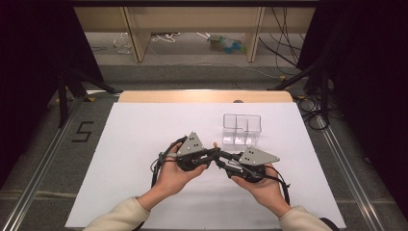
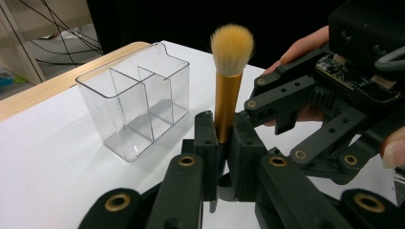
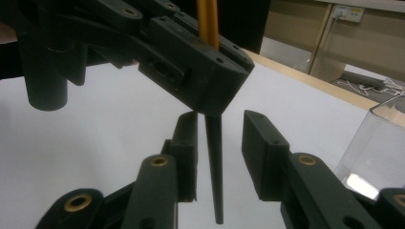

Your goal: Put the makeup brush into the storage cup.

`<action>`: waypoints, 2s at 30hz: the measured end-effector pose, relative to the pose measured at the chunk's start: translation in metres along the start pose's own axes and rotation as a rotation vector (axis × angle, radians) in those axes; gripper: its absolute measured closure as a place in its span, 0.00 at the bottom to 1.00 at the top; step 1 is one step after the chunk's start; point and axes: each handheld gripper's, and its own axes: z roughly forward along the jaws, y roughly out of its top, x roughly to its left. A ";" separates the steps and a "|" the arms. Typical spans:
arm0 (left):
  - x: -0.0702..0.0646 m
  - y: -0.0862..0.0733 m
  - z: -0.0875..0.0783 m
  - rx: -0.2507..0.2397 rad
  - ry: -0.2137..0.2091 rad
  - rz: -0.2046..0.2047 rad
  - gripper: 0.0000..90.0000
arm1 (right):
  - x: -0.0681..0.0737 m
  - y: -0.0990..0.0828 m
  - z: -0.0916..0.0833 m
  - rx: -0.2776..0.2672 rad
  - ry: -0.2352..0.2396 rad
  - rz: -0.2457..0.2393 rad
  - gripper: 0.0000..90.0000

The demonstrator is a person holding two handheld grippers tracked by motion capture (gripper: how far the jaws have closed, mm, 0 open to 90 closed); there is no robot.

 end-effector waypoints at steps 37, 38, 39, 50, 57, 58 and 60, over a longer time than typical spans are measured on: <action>-0.001 -0.021 -0.032 -0.121 -0.032 0.082 0.30 | -0.011 0.003 -0.008 -0.026 -0.014 -0.001 0.93; -0.001 -0.022 -0.034 -0.125 -0.031 0.076 0.29 | -0.010 0.004 -0.010 -0.003 -0.021 0.010 0.93; -0.001 -0.024 -0.035 -0.132 -0.035 0.076 0.28 | -0.010 0.004 -0.010 -0.011 -0.023 0.014 0.93; 0.003 -0.032 -0.057 -0.181 0.010 0.083 0.25 | -0.012 0.007 -0.013 -0.031 -0.020 0.000 0.93; 0.013 -0.035 -0.066 -0.193 0.016 0.178 0.25 | -0.016 0.008 -0.016 -0.042 -0.032 0.005 0.93; 0.013 -0.036 -0.067 -0.193 0.019 0.176 0.25 | -0.016 0.008 -0.016 -0.049 -0.034 0.007 0.93; 0.013 -0.037 -0.068 -0.195 0.022 0.180 0.25 | -0.017 0.008 -0.017 -0.044 -0.037 0.008 0.93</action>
